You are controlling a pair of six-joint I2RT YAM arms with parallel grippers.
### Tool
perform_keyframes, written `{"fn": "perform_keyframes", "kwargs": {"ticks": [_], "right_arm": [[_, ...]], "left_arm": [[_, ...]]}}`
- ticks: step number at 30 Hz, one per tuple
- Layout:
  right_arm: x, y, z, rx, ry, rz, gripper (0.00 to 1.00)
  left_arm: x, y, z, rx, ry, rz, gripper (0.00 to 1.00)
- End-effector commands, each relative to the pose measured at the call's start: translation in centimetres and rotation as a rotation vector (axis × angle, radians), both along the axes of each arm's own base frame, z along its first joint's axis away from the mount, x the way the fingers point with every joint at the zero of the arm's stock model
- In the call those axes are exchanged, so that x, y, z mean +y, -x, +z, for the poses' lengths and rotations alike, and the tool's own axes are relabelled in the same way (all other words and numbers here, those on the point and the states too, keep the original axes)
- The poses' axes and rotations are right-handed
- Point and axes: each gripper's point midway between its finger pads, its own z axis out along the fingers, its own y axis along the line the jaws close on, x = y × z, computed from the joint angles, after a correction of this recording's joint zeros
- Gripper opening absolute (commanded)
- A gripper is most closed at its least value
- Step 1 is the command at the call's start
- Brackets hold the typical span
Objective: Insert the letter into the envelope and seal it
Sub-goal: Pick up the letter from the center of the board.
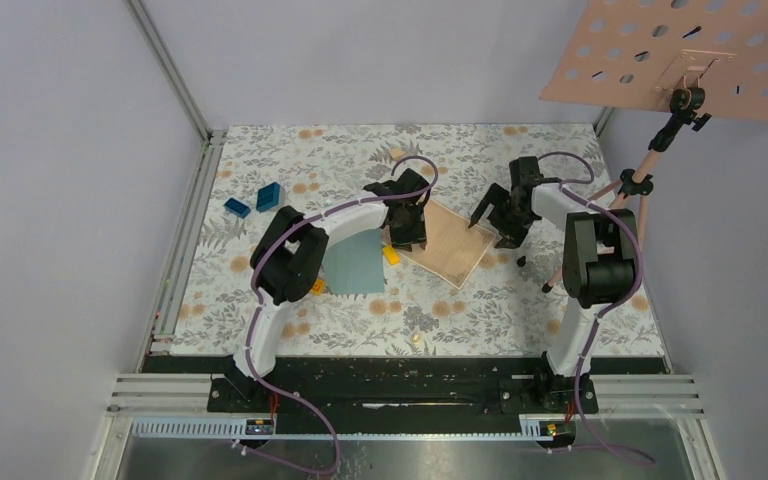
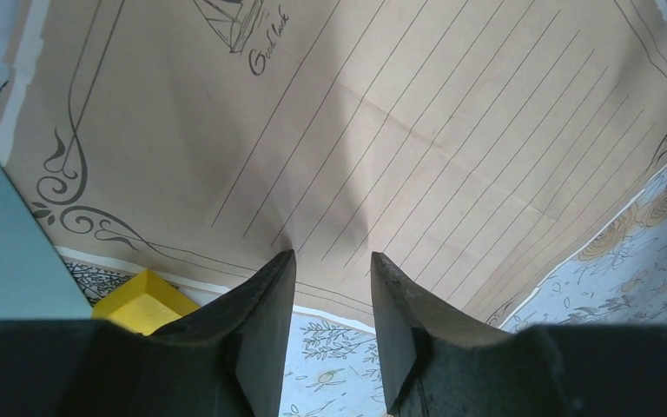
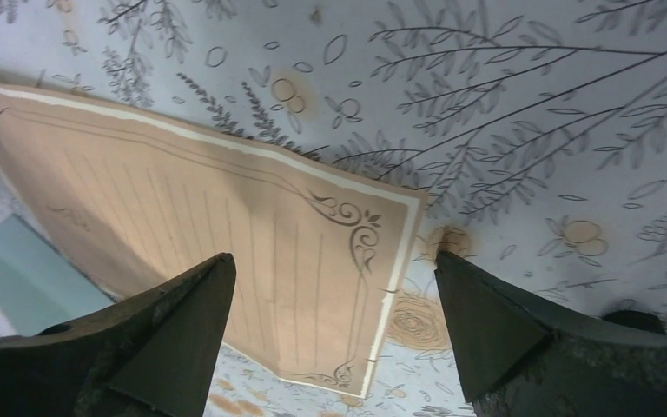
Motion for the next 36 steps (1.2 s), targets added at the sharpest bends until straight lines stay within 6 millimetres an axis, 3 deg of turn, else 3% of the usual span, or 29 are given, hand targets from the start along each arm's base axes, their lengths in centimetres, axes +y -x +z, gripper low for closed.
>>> {"fn": "perform_keyframes", "kwargs": {"ticks": [1,8,18,23,25,27,34,36], "right_arm": [[2.1,-0.2,0.9,-0.03,-0.132,-0.016,0.93],[3.8,-0.2,0.1,-0.069,-0.248,-0.039,0.93],[5.7,-1.3,4.8,-0.28,-0.445,-0.101,0.89],[5.4,-0.8,5.5,-0.31,-0.475,-0.183,0.83],[5.3,-0.5,5.2,-0.311,-0.488,-0.216,0.76],[5.4,-0.5,5.1,-0.316,-0.5,-0.221,0.62],[5.7,-0.1,3.7,-0.3,-0.503,-0.198,0.0],[5.5,0.1,3.9,-0.306,-0.488,-0.187,0.0]], "left_arm": [[0.6,0.3,-1.2,0.024,-0.035,-0.038,0.39],[0.0,0.5,-1.0,0.028,-0.008,-0.077,0.39],[-0.5,1.2,-2.1,0.073,0.013,-0.102,0.39],[-0.5,1.3,-2.0,0.069,0.016,-0.1,0.39],[-0.5,1.3,-1.8,0.069,0.025,-0.1,0.39],[-0.7,1.4,-1.7,0.07,0.032,-0.103,0.39],[-1.1,1.6,0.7,0.037,0.084,-0.128,0.39],[-1.3,1.7,2.3,0.02,0.115,-0.148,0.4]]}}
